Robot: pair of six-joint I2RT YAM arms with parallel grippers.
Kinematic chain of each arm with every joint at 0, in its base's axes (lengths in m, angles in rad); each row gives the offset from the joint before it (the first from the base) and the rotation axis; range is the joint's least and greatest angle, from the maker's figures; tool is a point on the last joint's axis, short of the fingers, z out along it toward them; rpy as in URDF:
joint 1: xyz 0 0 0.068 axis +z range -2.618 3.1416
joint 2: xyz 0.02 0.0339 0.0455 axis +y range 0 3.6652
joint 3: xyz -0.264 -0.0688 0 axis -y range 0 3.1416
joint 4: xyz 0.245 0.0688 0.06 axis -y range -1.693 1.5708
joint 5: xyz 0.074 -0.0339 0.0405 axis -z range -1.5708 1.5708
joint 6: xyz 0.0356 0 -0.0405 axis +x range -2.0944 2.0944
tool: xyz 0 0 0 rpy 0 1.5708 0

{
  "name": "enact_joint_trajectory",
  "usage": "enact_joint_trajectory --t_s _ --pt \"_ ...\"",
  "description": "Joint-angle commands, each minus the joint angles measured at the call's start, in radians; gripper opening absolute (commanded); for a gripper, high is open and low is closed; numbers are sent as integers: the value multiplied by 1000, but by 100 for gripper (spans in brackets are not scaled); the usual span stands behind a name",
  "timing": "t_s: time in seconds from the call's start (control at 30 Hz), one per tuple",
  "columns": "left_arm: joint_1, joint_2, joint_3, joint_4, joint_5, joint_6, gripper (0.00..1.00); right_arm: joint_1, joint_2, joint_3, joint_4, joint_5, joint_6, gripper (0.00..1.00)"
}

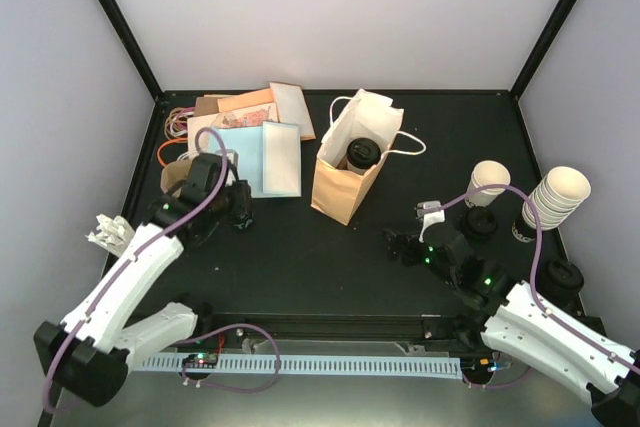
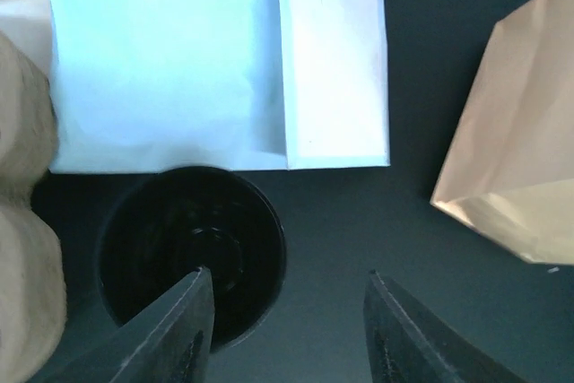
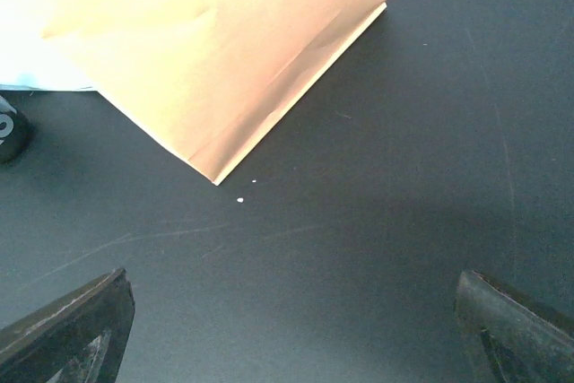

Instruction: Pack the takeout coffee

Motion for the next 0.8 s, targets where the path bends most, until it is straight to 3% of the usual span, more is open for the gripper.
enact_joint_trajectory --t_s 0.0,0.27,0.77 --pt "30 127 105 -94 19 124 45 -5 -10 -9 43 -22 -24 100" --pt "40 316 202 -137 75 189 46 -5 14 -7 53 -25 -32 100" --pt "40 479 242 -178 49 195 33 -4 33 -7 66 -21 -39 100"
